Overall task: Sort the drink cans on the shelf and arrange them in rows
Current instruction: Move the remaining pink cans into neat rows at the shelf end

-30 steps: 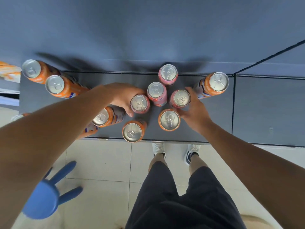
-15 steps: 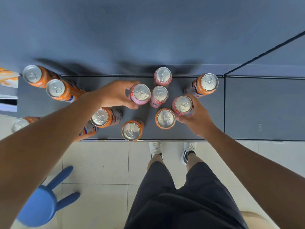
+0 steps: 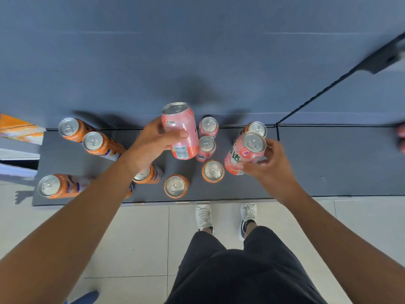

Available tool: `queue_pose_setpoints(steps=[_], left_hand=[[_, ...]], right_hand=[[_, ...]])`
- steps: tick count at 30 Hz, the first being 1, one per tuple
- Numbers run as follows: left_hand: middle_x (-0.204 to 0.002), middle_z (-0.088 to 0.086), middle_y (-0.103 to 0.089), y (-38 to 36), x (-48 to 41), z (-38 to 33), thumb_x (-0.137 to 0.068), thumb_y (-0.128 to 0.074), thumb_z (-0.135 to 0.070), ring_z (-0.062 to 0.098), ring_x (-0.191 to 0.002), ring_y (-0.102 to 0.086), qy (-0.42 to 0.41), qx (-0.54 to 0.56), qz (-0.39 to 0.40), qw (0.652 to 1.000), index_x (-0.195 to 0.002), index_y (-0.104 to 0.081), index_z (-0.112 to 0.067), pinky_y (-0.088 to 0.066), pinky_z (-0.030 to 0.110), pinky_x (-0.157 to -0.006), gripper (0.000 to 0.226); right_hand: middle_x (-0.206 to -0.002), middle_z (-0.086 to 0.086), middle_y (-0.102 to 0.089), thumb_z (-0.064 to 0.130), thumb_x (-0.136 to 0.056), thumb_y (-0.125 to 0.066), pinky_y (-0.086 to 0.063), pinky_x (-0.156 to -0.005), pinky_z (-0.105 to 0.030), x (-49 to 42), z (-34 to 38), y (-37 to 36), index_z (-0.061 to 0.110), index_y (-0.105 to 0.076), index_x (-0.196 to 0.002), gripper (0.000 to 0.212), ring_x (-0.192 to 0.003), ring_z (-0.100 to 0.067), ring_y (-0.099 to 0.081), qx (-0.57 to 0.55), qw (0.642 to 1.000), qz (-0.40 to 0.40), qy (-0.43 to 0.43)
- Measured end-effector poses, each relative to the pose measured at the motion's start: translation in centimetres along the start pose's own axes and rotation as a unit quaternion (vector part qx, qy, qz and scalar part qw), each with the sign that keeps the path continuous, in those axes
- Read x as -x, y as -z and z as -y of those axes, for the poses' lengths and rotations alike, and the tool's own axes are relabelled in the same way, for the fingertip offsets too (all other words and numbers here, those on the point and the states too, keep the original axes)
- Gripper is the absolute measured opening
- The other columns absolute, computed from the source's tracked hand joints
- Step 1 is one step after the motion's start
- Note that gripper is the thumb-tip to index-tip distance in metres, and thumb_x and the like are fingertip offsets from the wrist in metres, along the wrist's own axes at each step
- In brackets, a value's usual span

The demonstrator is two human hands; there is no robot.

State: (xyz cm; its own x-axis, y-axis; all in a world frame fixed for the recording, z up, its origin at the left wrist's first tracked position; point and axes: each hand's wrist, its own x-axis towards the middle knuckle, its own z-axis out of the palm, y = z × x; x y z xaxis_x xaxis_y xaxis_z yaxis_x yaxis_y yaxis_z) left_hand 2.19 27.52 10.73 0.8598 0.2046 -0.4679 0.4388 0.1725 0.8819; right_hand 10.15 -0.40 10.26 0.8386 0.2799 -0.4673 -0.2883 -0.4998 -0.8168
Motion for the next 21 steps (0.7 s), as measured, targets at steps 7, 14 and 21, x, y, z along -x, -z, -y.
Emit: queue_pose_setpoints(steps=[7, 14, 21], left_hand=[[-0.095, -0.004, -0.075, -2.6, 2.9, -3.6, -0.085, -0.065, -0.049, 0.011, -0.089, -0.072, 0.023, 0.174, 0.028, 0.984, -0.114, -0.064, -0.02, -0.059, 0.03, -0.077, 0.041], [-0.117, 0.017, -0.065, -5.0, 4.8, -5.0, -0.071, -0.073, -0.062, 0.038, -0.092, -0.065, 0.037, 0.288, 0.08, 0.953, -0.125, -0.054, -0.013, -0.056, 0.04, -0.067, 0.075], [-0.121, 0.018, -0.063, -7.1, 5.1, -6.0, -0.068, -0.075, -0.026, 0.034, -0.109, -0.062, 0.034, 0.196, 0.123, 0.972, -0.138, -0.049, -0.001, -0.055, 0.047, -0.091, 0.079]], right_hand=[[-0.095, 0.003, -0.077, 0.012, -0.079, -0.076, -0.054, -0.076, -0.033, 1.6, 3.5, 1.3, 0.014, -0.063, -0.111, 0.034, -0.084, -0.012, -0.073, -0.147, 0.989, 0.014, -0.016], [-0.119, -0.015, -0.071, 0.04, -0.081, -0.06, -0.048, -0.103, -0.053, 3.5, 5.1, 1.4, 0.008, -0.058, -0.128, 0.057, -0.114, -0.031, -0.066, -0.297, 0.95, 0.067, -0.067], [-0.104, -0.007, -0.075, 0.028, -0.075, -0.076, -0.059, -0.08, -0.041, 5.8, 6.2, 3.5, 0.016, -0.062, -0.114, 0.043, -0.093, -0.021, -0.073, -0.232, 0.971, 0.048, -0.022]])
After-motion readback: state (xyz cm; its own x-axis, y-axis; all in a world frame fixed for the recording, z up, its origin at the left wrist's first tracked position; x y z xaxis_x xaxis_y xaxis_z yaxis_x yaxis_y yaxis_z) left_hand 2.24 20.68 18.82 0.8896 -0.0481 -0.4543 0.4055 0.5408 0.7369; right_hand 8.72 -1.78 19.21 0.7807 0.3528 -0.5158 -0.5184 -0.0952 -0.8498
